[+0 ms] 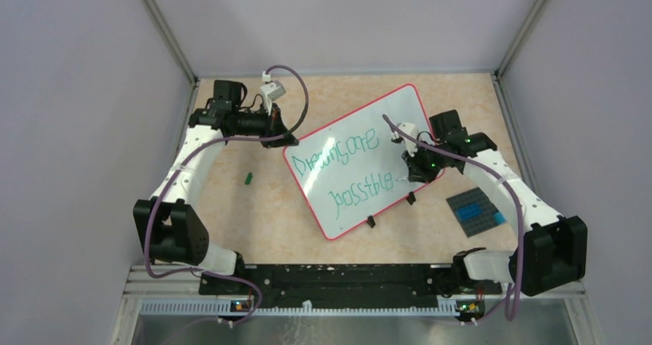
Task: Write a sentence on the whiteboard
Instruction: Write a sentence on the whiteboard, then close the whiteboard marker at the center of the board.
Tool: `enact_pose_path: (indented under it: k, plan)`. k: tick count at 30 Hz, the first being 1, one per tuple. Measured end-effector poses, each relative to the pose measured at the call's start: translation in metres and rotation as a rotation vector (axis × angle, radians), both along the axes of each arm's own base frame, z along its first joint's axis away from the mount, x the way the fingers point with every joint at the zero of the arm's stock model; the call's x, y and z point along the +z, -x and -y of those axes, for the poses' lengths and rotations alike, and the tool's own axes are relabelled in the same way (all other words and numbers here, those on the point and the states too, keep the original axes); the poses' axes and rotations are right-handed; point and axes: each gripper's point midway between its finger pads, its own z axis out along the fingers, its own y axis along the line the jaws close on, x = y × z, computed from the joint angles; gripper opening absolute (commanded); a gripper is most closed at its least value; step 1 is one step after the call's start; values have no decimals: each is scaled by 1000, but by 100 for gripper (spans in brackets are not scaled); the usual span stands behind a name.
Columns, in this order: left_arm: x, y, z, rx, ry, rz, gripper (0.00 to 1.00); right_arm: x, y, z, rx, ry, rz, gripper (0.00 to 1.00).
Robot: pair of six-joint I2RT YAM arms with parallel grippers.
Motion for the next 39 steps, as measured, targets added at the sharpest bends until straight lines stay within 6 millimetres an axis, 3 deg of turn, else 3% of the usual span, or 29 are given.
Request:
enact_pose_path:
  k: [13, 18, 24, 28, 34, 36, 39]
  plan:
    - [0, 0, 0, 3, -5, 6, 2, -5, -1, 0, -4, 1, -15, 0]
    - [-1, 0, 0, 3, -6, 7, 37, 0, 2, -1, 8, -8, -27, 0]
    - [-10, 9, 2, 6, -55, -62, 66, 38, 6, -17, 77, -92, -14, 0]
    - [11, 1, 0, 23, -70, -32, 82, 70, 8, -26, 113, -149, 12, 0]
    - [79, -22, -12, 111, -72, 136, 86, 101, 9, -38, 134, -225, 41, 0]
    - [91, -30, -30, 174, -81, 168, 84, 107, 11, -41, 130, -252, 38, 0]
    - [95, -46, -84, 344, -133, 175, 81, 112, 12, -46, 115, -286, 22, 0]
